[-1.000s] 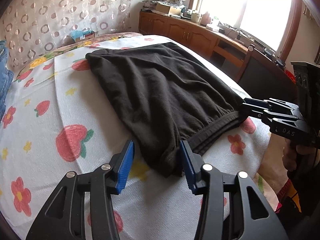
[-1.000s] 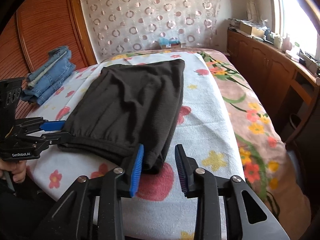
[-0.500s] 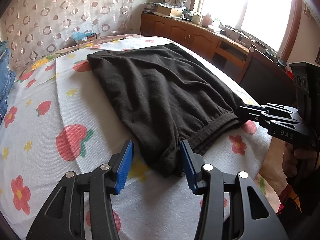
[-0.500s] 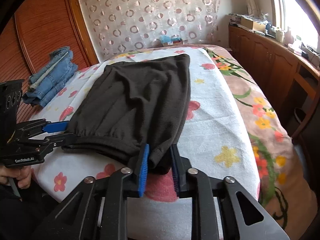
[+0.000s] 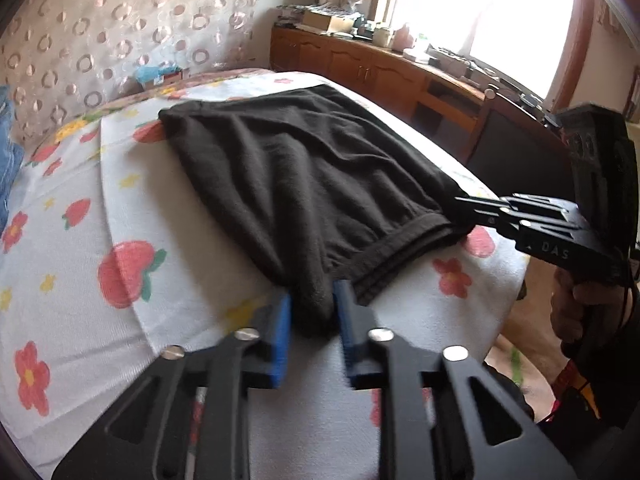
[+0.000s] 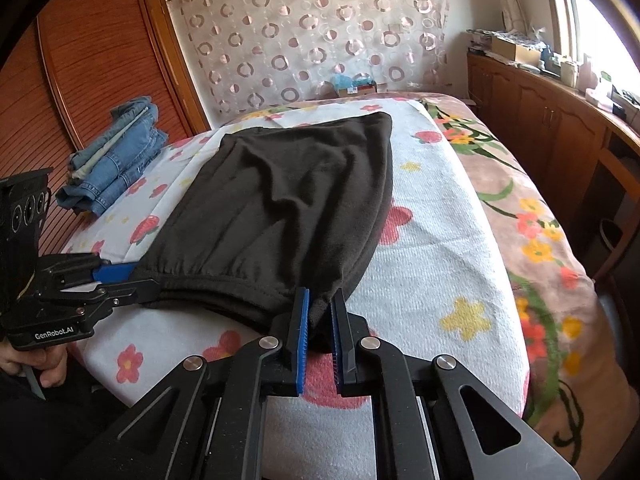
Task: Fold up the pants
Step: 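Lift the waistband with both tools and fold it over toward the hem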
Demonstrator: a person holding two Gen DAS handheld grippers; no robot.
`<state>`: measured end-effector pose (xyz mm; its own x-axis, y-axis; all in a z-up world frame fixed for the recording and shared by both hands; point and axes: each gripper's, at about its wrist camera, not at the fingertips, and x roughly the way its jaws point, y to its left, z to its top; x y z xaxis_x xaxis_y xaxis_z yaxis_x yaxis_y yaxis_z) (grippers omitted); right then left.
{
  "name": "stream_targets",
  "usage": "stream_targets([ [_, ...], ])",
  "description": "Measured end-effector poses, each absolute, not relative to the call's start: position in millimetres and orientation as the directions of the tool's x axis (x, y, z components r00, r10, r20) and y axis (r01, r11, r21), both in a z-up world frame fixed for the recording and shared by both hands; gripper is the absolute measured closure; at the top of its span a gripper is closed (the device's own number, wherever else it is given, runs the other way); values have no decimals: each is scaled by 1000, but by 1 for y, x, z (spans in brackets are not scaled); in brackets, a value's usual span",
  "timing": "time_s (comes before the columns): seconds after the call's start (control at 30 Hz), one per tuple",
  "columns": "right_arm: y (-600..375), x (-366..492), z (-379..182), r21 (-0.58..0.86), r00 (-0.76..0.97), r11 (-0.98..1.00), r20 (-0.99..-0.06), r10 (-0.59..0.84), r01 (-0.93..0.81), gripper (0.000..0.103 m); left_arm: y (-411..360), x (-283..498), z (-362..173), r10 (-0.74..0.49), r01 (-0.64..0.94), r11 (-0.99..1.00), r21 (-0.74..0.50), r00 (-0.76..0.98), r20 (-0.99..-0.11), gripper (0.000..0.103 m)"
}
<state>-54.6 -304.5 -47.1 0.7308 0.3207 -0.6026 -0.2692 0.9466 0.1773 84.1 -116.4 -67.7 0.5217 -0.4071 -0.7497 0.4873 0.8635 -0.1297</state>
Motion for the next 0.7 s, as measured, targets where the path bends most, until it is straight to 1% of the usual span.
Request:
stream_targets([
  [0.1, -303, -55, -39, 178, 739, 940, -583, 338, -290, 95, -114, 87, -59, -420, 486, 863, -140, 533, -735, 90],
  [0.23, -300, -55, -13, 165, 764, 933, -538, 356, -319, 95, -110, 91, -26, -435, 492, 861, -129, 581, -688, 91],
  [0.5, -283, -59, 79, 100, 824, 912, -399, 404, -399, 95, -89, 102, 81, -437, 476, 876, -77, 718, -542, 92],
  [0.7, -257, -51, 140, 20, 844, 898, -333, 420, -439, 95, -62, 119, 131, -396, 424, 904, -51, 790, -469, 92],
])
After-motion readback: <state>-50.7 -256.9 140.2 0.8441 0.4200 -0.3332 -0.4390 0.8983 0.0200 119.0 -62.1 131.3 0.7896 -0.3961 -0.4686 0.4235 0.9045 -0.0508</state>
